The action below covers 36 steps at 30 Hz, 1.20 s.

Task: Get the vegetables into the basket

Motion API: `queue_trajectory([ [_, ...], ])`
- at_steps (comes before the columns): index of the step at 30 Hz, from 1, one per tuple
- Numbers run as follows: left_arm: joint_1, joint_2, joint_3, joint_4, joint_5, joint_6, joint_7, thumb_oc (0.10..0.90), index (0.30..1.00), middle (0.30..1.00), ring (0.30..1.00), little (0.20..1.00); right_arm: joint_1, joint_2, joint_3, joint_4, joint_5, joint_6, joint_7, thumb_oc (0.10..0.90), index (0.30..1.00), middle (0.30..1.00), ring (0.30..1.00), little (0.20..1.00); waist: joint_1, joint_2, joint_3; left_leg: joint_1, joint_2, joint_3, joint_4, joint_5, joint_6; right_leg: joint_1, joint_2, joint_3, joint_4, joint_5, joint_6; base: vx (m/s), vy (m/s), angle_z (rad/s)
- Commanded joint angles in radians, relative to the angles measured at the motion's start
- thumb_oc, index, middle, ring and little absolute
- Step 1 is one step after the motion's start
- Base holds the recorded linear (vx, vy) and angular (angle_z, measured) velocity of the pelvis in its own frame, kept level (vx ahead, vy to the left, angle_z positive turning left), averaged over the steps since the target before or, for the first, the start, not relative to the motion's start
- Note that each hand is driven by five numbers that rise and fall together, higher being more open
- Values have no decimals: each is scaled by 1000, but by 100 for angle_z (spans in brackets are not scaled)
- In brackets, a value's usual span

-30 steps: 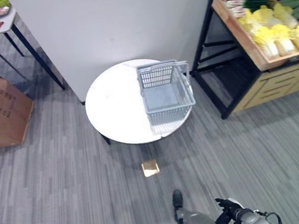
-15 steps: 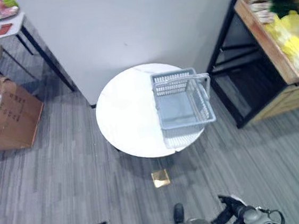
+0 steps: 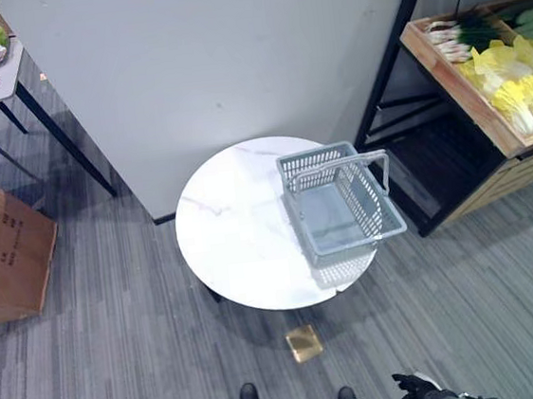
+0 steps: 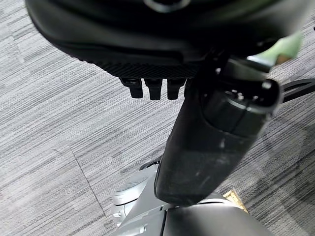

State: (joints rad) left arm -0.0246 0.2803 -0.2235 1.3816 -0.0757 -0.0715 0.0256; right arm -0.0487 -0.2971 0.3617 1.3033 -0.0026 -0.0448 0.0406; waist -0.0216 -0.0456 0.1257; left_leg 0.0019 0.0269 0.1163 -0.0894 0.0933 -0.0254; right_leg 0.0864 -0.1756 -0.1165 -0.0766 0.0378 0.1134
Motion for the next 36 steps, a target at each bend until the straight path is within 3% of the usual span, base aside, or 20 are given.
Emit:
queue_trajectory([
  [1, -5, -37, -5, 55, 35, -4, -6, 900, 1000, 1000, 1000, 1000, -54, 9, 32, -25, 6, -28, 19, 900, 1000, 1000, 1000, 1000, 16, 20, -14, 32, 49, -12, 2, -52, -40, -67, 37, 21, 32, 44, 31, 6, 55, -10],
  [11, 4, -39, 5, 58, 26, -3, -15, 900, 1000, 1000, 1000, 1000, -32, 16, 18, 24, -15, -18, 18, 900, 1000, 1000, 1000, 1000, 17, 9, -22, 49, 41, -10, 2, -70, -37, -49, 24, 6, 15, 56, 46, 4, 21, -2],
  [16, 7, -33, 10, 52, 28, -8, -14, 900, 1000, 1000, 1000, 1000, -32, 11, 18, 25, -28, -15, 22, 900, 1000, 1000, 1000, 1000, 28, -8, -12, 52, 26, 4, 2, -84, -14, -84, 1, 12, 59, 74, 68, -7, 98, -4],
  [20, 1, -22, 14, 41, 23, -9, -12, 900, 1000, 1000, 1000, 1000, -40, 12, 16, 6, -19, -20, 18, 900, 1000, 1000, 1000, 1000, 34, -25, 9, 65, 8, 0, 2, -92, 10, -136, -9, 26, 185, 102, 88, -14, 131, -8],
  [21, -6, -17, 8, 37, 25, -9, -13, 900, 1000, 1000, 1000, 1000, -45, 11, 13, 7, -11, -20, 15, 900, 1000, 1000, 1000, 1000, 31, -19, 19, 68, 7, -11, 8, -91, 21, -158, 3, 45, 260, 96, 90, -12, 95, -9],
  [23, -13, -14, 0, 34, 27, -8, -14, 900, 1000, 1000, 1000, 1000, -53, 12, 14, -1, -5, -23, 11, 900, 1000, 1000, 1000, 1000, 28, -15, 26, 71, 8, -22, 21, -98, 22, -180, 6, 65, 287, 96, 85, 46, 11, 4],
  [25, -17, -10, 5, 31, 25, -8, -11, 900, 1000, 1000, 1000, 1000, -69, 8, 17, -12, -9, -23, 9, 900, 1000, 1000, 1000, 1000, 39, -13, 23, 72, 20, -21, 48, -120, 7, -174, -56, 13, 201, 121, 80, 162, -203, 16],
  [26, -24, -7, 17, 31, 4, -7, -8, 900, 1000, 1000, 1000, 1000, -80, 9, 24, -39, -14, -24, 12, 900, 1000, 1000, 1000, 1000, 33, -19, 24, 87, 42, -41, 52, -132, -17, -201, -98, 22, 132, 171, 91, 170, -245, 11],
  [27, -24, -7, 17, 31, 4, -7, -8, 900, 1000, 1000, 1000, 1000, -80, 9, 24, -39, -14, -24, 12, 900, 1000, 1000, 1000, 1000, 32, -19, 25, 88, 43, -41, 52, -133, -17, -199, -97, 21, 131, 171, 91, 187, -259, 7],
  [30, -27, -5, 25, 36, -6, -8, -5, 900, 1000, 1000, 1000, 1000, -87, 10, 30, -65, -3, -27, 12, 900, 1000, 1000, 1000, 1000, 25, -28, 15, 102, 69, -57, 39, -131, -39, -188, -70, 67, 115, 136, 89, 124, -231, 31],
  [34, -27, -25, 39, 54, -35, -3, 0, 900, 1000, 1000, 1000, 1000, -97, -20, 52, -74, 14, -41, 4, 900, 1000, 1000, 1000, 1000, 24, 14, -9, 71, 191, -70, 15, -25, -119, -158, 34, -13, 62, 65, 36, 133, -524, 12],
  [36, -39, -39, 21, 38, -38, -6, 1, 900, 1000, 1000, 1000, 1000, -87, -48, 29, -49, 20, -39, -5, 900, 1000, 1000, 1000, 1000, 13, 27, 1, 38, 206, -65, 49, 23, -131, -138, 46, -44, 45, 59, 20, 23, -301, 6],
])
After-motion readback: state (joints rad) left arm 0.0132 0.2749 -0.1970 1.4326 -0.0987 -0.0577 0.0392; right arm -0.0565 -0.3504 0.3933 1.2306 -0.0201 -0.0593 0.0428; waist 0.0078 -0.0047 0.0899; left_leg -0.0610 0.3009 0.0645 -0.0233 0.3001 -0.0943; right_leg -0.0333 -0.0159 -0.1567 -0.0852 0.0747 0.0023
